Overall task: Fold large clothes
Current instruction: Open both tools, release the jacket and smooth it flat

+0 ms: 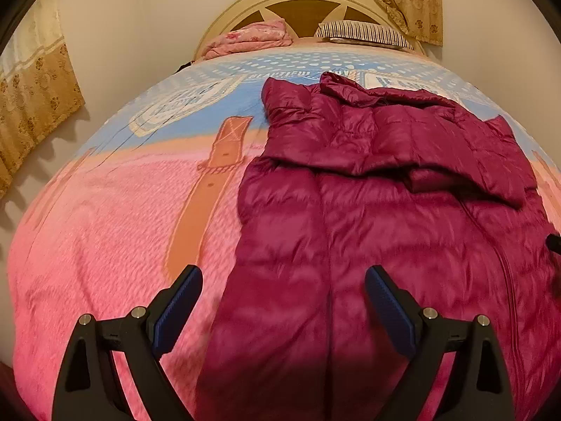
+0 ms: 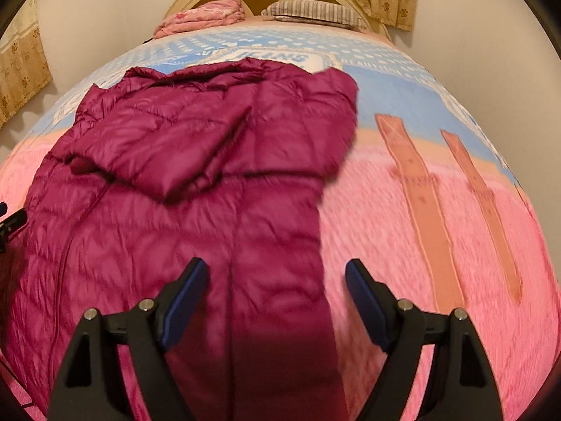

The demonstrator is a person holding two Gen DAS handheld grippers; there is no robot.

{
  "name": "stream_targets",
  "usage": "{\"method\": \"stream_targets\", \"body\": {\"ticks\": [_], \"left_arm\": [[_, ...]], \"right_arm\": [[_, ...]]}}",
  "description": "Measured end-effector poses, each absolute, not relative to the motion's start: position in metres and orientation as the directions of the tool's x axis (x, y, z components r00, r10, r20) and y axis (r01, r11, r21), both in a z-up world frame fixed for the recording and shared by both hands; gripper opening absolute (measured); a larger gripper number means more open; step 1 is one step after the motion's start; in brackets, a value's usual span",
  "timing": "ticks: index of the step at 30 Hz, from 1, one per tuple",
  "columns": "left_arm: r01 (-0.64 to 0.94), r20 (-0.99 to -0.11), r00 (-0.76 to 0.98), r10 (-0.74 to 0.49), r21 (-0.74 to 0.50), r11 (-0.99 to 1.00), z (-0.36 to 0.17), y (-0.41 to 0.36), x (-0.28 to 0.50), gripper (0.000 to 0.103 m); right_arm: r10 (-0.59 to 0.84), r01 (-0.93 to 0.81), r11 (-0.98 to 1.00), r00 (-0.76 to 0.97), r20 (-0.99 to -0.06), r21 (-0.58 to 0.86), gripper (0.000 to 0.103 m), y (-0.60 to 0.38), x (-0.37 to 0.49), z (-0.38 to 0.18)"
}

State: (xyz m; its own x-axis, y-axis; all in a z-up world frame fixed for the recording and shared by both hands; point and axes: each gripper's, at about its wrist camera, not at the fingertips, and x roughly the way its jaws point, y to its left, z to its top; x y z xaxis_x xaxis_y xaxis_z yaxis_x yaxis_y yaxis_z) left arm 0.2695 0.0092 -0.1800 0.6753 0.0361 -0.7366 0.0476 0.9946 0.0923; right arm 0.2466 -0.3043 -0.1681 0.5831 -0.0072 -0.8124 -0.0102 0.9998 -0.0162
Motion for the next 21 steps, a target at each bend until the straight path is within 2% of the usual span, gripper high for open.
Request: {"method": "stream_targets", "body": {"ticks": [21], "left_arm": [[0.052,-0.756,0.655,0.016,0.066,0.997,-0.203,0.036,0.160,0.094]], "right_arm": [[0.010,0.042,0.998,0.614,-0.789,0.045,0.083,-0.319,0.141,-0.172]]}}
